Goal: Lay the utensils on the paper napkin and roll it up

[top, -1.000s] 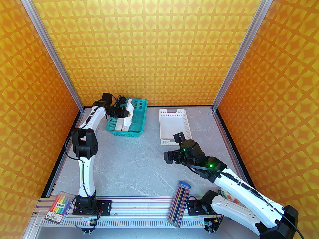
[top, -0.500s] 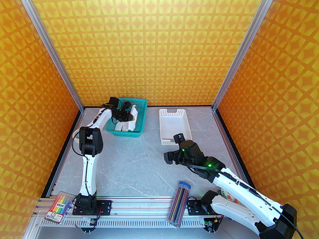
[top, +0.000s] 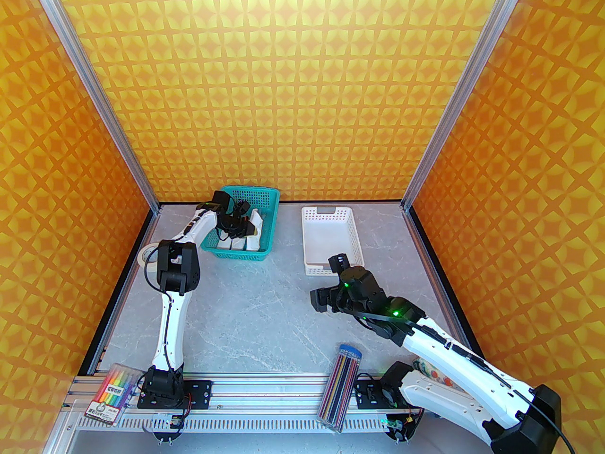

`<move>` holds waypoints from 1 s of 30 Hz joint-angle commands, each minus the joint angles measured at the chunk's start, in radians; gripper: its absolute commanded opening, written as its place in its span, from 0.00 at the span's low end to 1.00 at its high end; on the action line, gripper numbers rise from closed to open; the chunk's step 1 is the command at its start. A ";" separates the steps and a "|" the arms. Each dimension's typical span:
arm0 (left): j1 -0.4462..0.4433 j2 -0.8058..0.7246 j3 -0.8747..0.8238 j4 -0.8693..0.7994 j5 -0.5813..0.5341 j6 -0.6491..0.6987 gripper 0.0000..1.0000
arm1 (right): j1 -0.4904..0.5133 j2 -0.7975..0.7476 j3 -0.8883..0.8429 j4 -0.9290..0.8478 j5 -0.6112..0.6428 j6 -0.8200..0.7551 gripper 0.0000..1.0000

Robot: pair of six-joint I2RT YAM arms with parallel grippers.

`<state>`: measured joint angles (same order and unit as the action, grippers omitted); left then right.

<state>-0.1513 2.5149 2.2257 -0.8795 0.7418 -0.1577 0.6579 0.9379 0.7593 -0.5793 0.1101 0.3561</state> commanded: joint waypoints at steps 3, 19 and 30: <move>-0.017 0.037 0.041 -0.003 0.004 -0.023 0.00 | -0.006 0.003 -0.009 0.017 0.025 0.017 0.99; -0.022 0.091 0.069 -0.030 0.021 -0.046 0.00 | -0.006 0.012 -0.002 0.017 0.025 0.013 0.99; -0.023 0.095 0.069 -0.047 0.021 -0.042 0.30 | -0.006 0.027 0.016 0.007 0.033 -0.002 0.99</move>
<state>-0.1703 2.5896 2.2684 -0.8959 0.7437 -0.2058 0.6579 0.9588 0.7593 -0.5793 0.1173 0.3592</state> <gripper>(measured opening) 0.293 0.985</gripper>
